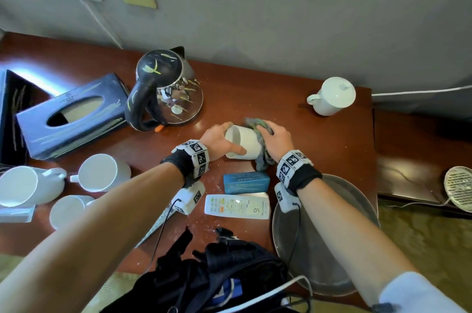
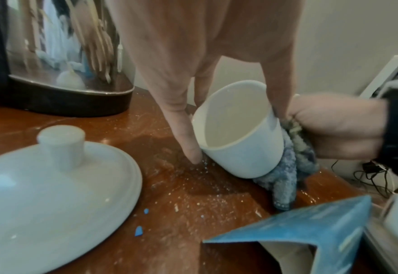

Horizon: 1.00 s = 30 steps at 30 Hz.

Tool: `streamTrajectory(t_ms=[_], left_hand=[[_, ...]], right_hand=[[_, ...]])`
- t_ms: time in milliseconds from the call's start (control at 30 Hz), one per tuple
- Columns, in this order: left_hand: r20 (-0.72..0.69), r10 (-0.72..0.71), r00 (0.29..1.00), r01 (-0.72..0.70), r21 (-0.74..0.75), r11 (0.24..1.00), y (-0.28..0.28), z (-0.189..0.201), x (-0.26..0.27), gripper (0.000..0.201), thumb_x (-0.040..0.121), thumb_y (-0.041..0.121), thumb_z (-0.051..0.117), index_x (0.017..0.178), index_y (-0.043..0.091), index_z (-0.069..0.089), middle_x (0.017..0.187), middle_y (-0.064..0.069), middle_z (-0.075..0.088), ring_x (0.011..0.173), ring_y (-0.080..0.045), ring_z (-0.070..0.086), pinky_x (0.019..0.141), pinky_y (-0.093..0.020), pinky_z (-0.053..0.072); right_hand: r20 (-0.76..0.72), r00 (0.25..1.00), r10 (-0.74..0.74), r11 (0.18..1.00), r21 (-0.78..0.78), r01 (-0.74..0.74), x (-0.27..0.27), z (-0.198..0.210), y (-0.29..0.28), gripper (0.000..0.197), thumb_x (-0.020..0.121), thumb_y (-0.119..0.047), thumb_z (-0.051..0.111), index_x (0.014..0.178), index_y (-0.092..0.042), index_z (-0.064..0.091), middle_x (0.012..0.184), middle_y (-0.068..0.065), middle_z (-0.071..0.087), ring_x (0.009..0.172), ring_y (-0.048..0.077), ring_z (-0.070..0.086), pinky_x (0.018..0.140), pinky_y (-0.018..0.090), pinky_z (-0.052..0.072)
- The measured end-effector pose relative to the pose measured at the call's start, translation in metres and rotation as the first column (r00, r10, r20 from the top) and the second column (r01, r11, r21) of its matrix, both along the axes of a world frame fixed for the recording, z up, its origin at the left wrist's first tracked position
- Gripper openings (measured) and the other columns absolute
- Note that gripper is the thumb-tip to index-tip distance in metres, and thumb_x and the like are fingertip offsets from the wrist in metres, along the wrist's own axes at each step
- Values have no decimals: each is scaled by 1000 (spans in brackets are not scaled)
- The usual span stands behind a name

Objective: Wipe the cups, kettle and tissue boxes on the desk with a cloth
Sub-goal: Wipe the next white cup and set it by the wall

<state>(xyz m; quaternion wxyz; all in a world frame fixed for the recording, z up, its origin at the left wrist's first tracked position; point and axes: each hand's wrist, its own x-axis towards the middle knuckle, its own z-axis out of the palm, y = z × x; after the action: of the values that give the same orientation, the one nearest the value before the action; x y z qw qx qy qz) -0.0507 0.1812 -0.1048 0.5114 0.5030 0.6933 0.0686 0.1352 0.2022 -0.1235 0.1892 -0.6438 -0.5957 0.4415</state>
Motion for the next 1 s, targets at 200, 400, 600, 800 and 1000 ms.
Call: streamTrajectory(t_ms=[200, 400, 600, 800, 1000], left_hand=[[44, -74, 996, 73, 13, 997, 0, 5, -3, 101, 63, 36, 87, 150, 35, 35, 139, -7, 46, 129, -31, 46, 107, -44, 42], [96, -8, 995, 10, -27, 1000, -1, 13, 1, 102, 54, 70, 74, 147, 49, 36, 141, -6, 53, 126, -31, 51, 103, -45, 49], [14, 4, 1000, -5, 86, 996, 5, 8, 8, 82, 75, 43, 81, 146, 30, 42, 133, -3, 55, 119, -24, 52, 88, -29, 43], [37, 42, 998, -48, 170, 984, 12, 8, 16, 74, 66, 26, 89, 122, 30, 41, 123, -4, 56, 110, -25, 54, 89, -38, 48], [37, 35, 999, -42, 181, 983, 12, 0, 17, 73, 64, 29, 90, 119, 29, 42, 120, -4, 56, 107, -23, 55, 93, -42, 49]], right_hand=[[23, 999, 48, 998, -39, -47, 8, 0, 9, 31, 98, -33, 56, 125, -24, 67, 120, 0, 70, 114, 22, 61, 103, 38, 46], [-98, 994, -55, 998, -21, 54, 5, 3, -3, 35, 99, -25, 57, 133, -21, 61, 133, -1, 63, 126, 19, 55, 109, 32, 41], [-71, 989, -134, 991, -27, 132, 18, 12, 11, 48, 98, -32, 57, 143, -19, 48, 143, 4, 54, 131, 21, 49, 112, 38, 38], [-106, 978, -177, 983, 27, 181, 24, 26, 16, 31, 99, -25, 56, 127, -18, 64, 118, -3, 66, 109, 13, 58, 99, 26, 44], [-56, 996, -64, 989, 131, 71, -3, 18, -8, 32, 97, -28, 58, 128, -27, 65, 128, -2, 67, 120, 19, 59, 107, 37, 43]])
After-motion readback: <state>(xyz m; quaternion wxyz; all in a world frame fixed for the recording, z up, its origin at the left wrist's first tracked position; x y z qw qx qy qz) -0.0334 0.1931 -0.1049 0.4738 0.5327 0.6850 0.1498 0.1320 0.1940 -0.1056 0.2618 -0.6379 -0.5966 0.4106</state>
